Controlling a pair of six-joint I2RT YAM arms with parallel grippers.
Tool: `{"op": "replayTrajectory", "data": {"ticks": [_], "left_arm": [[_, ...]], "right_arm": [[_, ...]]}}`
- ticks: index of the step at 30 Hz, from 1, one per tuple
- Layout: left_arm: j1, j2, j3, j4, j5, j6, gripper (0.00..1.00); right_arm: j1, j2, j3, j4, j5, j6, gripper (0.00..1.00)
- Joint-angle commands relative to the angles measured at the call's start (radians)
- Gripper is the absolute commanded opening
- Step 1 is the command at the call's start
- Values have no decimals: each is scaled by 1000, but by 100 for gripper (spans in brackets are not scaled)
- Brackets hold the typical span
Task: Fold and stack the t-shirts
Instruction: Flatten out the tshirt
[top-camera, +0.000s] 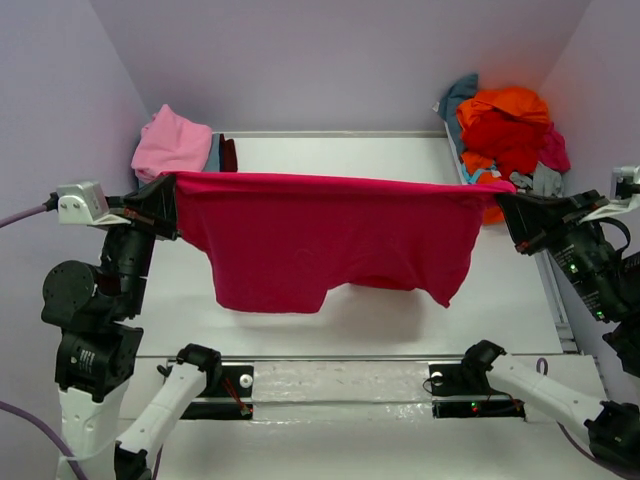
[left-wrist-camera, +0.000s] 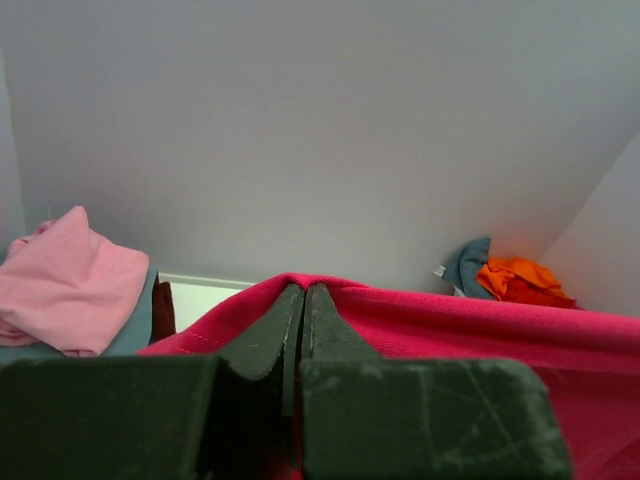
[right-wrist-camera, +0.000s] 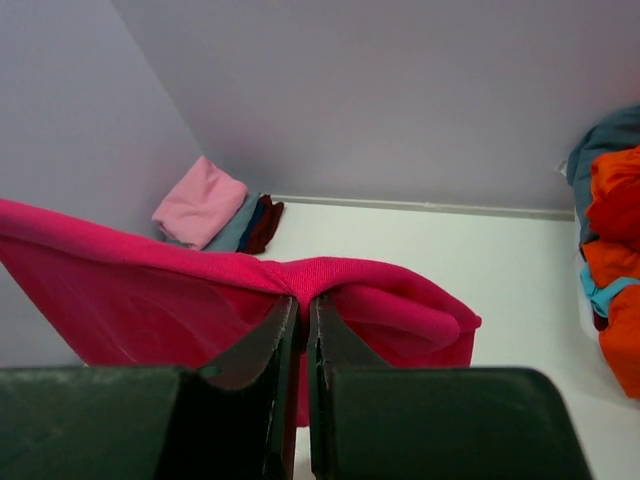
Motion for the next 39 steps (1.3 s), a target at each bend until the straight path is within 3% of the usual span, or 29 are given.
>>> {"op": "replayTrajectory", "data": {"ticks": [1,10,18,30,39], "left_arm": [[17,1,-5,125,-125,63,6],[17,236,-5,217,-173,20,6],[17,545,71,191,-206,-47,6],[17,768,38,214,-203,-81,6],[17,992,104,206,-208,-87,6]], "right_arm": [[-9,-25,35,125,110,-71,7],[-9,152,17,226,222,-143,7],[-9,404,40,295,288,-193,7],[-70,639,-54,281,194,-41,7],[-185,857,-71,263,89,60,7]]}}
